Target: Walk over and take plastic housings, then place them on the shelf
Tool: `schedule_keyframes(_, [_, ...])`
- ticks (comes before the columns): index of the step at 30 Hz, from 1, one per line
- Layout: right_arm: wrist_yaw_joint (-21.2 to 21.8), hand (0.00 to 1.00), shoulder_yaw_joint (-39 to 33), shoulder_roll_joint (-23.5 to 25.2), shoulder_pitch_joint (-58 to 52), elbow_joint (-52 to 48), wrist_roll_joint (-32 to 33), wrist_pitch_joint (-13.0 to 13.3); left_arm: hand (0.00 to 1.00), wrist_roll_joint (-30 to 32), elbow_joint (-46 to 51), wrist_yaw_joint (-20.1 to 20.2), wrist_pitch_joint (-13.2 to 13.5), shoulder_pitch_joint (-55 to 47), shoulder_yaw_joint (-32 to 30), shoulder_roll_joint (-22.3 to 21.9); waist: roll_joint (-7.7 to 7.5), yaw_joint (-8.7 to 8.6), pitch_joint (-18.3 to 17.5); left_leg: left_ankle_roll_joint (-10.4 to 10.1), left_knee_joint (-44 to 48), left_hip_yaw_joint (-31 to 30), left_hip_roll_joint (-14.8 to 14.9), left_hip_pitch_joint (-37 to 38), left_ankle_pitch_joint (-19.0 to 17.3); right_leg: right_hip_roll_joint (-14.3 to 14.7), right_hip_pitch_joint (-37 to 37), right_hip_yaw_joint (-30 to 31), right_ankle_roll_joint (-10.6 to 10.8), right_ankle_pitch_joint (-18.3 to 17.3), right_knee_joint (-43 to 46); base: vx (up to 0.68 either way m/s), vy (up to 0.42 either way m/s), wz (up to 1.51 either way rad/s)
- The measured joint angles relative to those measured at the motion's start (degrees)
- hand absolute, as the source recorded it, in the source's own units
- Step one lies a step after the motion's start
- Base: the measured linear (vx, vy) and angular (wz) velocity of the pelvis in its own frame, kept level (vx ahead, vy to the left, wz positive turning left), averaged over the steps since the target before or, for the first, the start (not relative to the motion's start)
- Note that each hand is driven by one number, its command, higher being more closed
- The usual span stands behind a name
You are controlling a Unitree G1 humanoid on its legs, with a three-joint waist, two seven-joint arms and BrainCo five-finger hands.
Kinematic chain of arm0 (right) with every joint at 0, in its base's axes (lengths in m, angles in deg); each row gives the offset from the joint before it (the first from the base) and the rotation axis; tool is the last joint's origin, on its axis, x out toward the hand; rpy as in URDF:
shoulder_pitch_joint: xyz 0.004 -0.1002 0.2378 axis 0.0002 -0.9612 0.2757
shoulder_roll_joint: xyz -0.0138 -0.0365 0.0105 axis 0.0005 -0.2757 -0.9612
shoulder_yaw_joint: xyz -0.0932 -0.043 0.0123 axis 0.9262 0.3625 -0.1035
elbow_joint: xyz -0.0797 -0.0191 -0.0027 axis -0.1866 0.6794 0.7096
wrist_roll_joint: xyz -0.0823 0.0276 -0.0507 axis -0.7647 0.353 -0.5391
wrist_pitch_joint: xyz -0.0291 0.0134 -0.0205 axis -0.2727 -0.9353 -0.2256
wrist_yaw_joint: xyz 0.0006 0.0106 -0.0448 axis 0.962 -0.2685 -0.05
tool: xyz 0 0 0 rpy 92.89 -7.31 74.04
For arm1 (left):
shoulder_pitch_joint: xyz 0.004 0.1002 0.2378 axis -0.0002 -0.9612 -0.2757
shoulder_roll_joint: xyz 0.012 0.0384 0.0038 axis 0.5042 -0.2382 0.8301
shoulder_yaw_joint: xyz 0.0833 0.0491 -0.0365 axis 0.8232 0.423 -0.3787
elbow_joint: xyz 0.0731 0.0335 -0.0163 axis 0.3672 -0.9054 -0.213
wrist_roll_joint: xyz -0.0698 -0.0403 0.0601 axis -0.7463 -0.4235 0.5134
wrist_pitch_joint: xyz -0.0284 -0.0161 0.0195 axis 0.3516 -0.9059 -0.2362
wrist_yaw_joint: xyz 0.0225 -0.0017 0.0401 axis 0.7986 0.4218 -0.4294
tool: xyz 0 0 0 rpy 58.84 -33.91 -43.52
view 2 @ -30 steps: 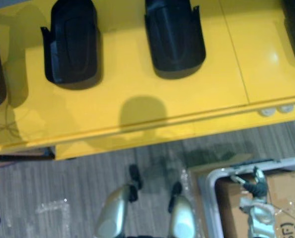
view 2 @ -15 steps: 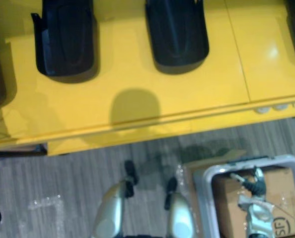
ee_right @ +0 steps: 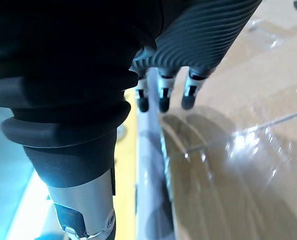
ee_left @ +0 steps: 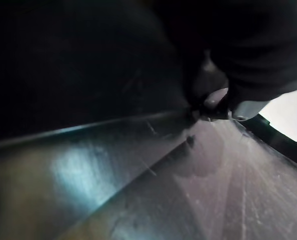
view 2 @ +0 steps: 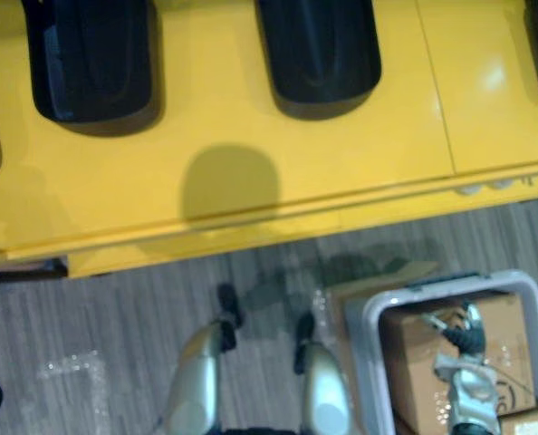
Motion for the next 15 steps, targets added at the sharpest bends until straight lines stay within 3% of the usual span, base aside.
schedule_keyframes(2, [-10.31, 0.00, -2.65, -0.34, 0.32, -0.90, -4.26, 1.04, 0.00, -0.04, 0.01, -0.58, -0.02, -0.02, -0.01, 0.00, 0.09, -0.10, 0.06, 0.00, 0.08, 0.05, 0.03, 0.04, 0.00, -0.01, 0.00, 0.06, -0.03, -0.02, 0.09, 0.00, 0.000, 0.00])
schedule_keyframes(3, [-12.75, 0.00, -3.67, -0.57, 0.52, -1.80, -4.59, 1.20, 0.00, -0.06, 0.04, -0.62, -0.03, -0.14, -0.18, 0.00, 0.10, -0.20, 0.07, 0.03, 0.14, 0.05, 0.02, 0.05, 0.02, -0.05, 0.00, 0.07, -0.01, -0.01, 0.12, 0.00, 0.000, 0.00])
schedule_keyframes(5, [-21.98, 0.00, -7.13, -3.00, 0.96, -7.84, -5.95, 1.94, 0.00, -0.36, 0.83, -1.71, 0.06, -2.01, -3.31, -0.10, 0.10, -0.75, 0.07, 0.09, 0.42, 0.12, 0.04, 0.09, -0.02, -0.13, -0.05, 0.14, 0.01, 0.00, 0.35, 0.00, 0.009, -0.02])
schedule_keyframes(7, [-27.20, 0.00, -9.93, -6.36, 0.96, -11.52, -6.98, 3.09, 0.00, -0.71, 2.34, -3.65, 0.27, -4.62, -5.38, -0.11, 0.10, -1.05, 0.07, 0.19, 0.52, 0.30, 0.10, 0.11, -0.10, -0.19, -0.23, 0.28, 0.01, 0.01, 0.53, -0.01, 0.016, -0.04])
schedule_keyframes(10, [-32.67, 0.00, -14.00, -11.78, 0.98, -13.80, -8.47, 6.48, 0.00, -1.04, 2.52, -6.16, 0.59, -7.40, -7.91, -0.13, 0.08, -1.04, 0.06, 0.22, 0.43, 0.85, 0.10, 0.14, -0.10, -0.30, -0.88, 0.86, 0.01, 0.01, 0.96, 0.00, 0.014, -0.08])
schedule_keyframes(15, [-33.10, 0.00, -15.25, -13.92, 0.95, -13.92, -8.23, 9.93, 0.00, -1.19, 2.55, -8.52, 2.25, -7.70, -8.98, -0.12, 0.07, -1.39, 0.04, 0.25, -0.40, 1.22, -0.22, 1.00, 0.16, -0.55, -0.68, 1.04, 0.01, 0.00, 0.99, 0.01, 0.002, -0.02])
